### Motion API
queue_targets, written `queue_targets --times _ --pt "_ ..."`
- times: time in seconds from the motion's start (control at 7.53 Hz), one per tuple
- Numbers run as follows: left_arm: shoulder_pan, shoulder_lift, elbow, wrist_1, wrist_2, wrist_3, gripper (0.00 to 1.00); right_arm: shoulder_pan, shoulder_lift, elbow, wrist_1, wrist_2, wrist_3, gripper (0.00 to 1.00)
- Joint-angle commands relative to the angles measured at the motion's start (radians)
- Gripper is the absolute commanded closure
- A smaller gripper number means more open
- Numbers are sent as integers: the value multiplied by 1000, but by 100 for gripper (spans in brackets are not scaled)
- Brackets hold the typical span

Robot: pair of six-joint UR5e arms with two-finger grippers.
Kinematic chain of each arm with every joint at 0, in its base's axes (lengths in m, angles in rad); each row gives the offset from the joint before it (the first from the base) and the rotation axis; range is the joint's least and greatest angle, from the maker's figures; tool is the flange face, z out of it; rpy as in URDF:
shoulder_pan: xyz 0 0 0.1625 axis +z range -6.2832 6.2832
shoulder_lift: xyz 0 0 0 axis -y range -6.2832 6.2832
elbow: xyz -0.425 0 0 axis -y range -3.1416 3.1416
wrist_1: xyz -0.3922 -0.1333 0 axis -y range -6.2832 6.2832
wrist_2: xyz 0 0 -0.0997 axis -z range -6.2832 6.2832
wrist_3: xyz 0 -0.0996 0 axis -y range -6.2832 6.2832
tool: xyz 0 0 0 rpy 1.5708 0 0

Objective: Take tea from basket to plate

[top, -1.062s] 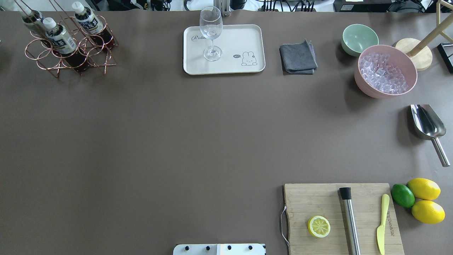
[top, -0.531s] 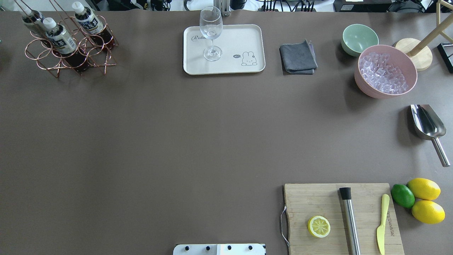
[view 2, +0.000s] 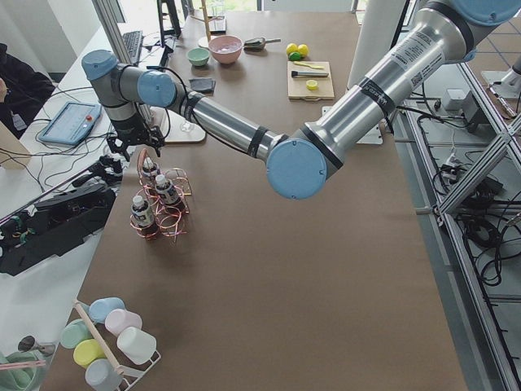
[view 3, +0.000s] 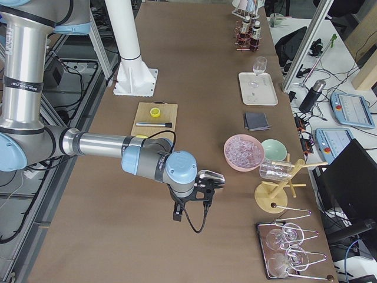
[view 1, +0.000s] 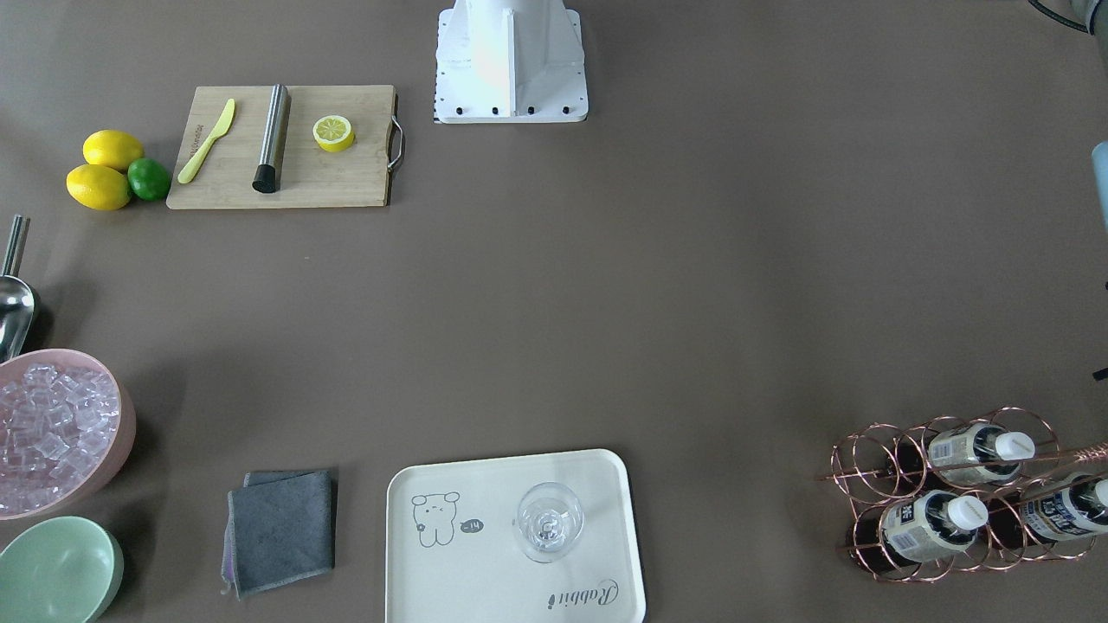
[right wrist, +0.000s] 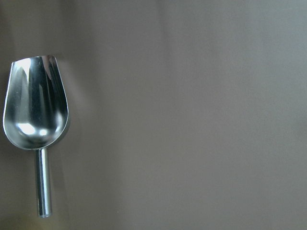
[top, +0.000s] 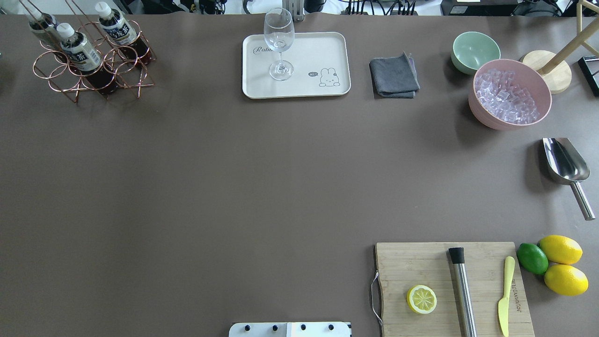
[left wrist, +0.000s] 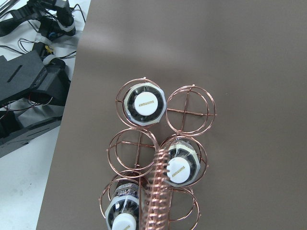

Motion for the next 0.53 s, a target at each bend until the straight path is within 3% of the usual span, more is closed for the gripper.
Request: queue_targets --times 0.0,0.13,0.27,0.4 --pt "9 1 28 -21 0 -3 14 0 0 1 1 -1 0 0" --pt "16 -1 31 -23 0 -5 23 2 0 3 -1 10 0 0" --pt "18 -2 31 -23 0 -5 42 2 0 0 -1 4 -2 0" --pt "21 -2 31 -23 0 -8 85 2 -2 1 -1 1 -3 0"
